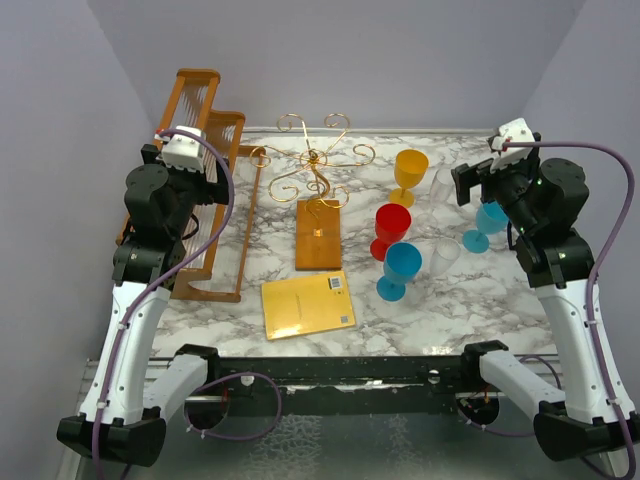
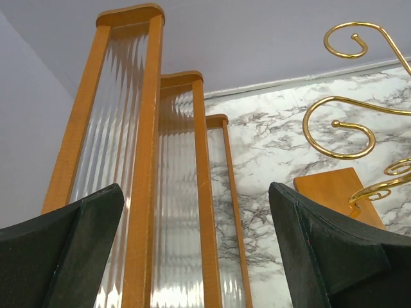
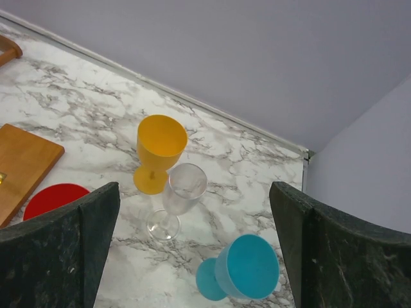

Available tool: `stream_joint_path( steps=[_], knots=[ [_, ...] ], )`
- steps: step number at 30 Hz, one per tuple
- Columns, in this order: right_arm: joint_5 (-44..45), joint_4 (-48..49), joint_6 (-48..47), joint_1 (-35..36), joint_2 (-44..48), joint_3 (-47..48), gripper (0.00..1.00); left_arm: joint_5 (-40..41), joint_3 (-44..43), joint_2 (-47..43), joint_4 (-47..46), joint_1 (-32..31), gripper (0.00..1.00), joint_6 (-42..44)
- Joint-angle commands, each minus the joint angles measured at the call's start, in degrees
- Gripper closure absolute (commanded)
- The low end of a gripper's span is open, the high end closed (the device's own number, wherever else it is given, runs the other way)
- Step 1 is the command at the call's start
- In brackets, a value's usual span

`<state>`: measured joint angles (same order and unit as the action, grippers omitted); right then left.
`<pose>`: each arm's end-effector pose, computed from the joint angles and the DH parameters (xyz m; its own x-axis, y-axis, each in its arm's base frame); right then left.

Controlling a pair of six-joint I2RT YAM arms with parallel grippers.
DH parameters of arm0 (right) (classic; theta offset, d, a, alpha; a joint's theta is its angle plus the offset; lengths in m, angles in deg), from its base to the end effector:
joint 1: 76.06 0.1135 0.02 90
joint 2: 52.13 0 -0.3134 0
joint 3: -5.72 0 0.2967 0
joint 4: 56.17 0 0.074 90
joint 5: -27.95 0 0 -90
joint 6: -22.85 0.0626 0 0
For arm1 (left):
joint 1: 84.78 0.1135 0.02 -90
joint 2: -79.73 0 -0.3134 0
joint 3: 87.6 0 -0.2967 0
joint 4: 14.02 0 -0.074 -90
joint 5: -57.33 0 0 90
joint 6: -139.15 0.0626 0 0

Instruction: Place the wine glass upside down on the wine glass rack

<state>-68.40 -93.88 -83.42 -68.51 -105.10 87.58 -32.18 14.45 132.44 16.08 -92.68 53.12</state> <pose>0.2228 0.0365 0.4862 -0.0790 -0.2913 -0.9534 -0.2719 0.9264 -0.2606 0.2325 -0.0317 0.4778 -0.0748 0.0803 -0.9940 0.1345 0.9885 0.0697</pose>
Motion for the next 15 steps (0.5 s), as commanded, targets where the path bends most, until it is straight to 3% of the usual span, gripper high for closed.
stream_joint_path(
  steps=[1, 15],
  knots=[
    [-0.78, 2.32, -0.06, 0.45, -0.37, -0.76, 0.0, -2.76, -0.13, -0.11, -2.17, 0.52, 0.01, -0.97],
    [1.3, 2.49, -0.32, 0.44, -0.07, -1.27, 0.0, -3.02, -1.49, -0.76, -1.12, 1.22, 0.01, -1.34]
  ],
)
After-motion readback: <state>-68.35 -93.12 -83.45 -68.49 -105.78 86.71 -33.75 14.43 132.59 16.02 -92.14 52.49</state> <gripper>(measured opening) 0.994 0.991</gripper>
